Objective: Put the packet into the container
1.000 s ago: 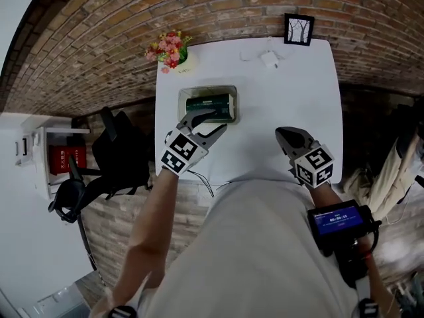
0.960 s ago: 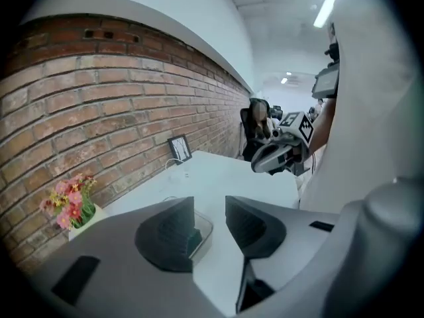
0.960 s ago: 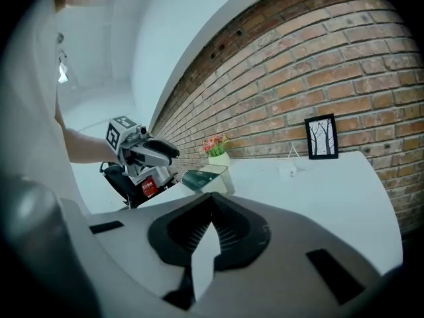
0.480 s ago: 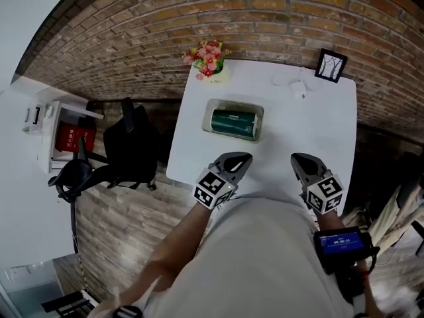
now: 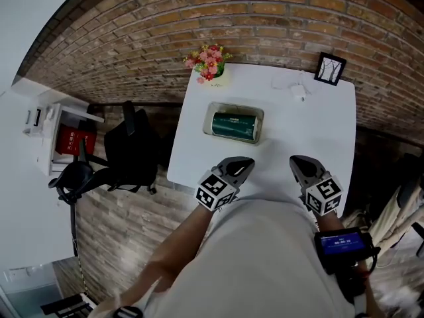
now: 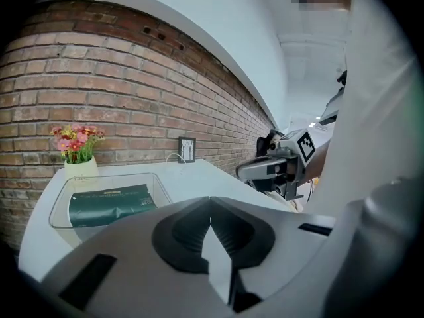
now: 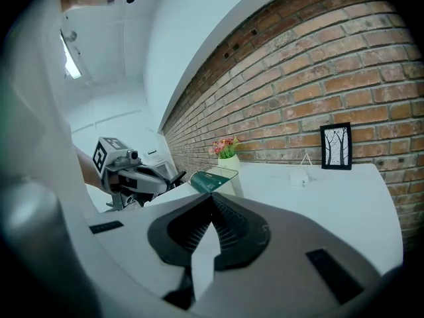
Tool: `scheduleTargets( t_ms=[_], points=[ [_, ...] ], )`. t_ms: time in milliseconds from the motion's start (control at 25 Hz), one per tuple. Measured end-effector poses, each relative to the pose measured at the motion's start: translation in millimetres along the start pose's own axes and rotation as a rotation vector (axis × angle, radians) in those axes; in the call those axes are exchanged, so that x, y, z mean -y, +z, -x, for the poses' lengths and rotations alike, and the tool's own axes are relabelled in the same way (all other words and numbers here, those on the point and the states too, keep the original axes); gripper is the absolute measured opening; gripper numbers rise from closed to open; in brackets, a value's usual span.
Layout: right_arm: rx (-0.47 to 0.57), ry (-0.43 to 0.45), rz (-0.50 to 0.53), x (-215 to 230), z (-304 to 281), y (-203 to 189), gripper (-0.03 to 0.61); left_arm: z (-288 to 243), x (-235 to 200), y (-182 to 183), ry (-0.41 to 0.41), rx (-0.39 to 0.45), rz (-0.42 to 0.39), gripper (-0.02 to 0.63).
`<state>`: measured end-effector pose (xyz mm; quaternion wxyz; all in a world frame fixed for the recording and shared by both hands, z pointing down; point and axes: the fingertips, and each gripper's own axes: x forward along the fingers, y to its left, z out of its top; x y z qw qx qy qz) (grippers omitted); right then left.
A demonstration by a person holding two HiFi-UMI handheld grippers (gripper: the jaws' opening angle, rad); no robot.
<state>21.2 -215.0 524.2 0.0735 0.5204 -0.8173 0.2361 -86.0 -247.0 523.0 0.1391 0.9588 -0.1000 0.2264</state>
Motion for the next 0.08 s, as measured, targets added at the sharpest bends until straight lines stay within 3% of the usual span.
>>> scheduleTargets(
  t_ms=[80],
  points=[
    [-0.001, -0.001, 0.000, 0.7, 1.2, 0.2, 0.011, -2.1, 2.2, 0.8, -0.009, -0.004, -0.003, 0.012]
  ],
)
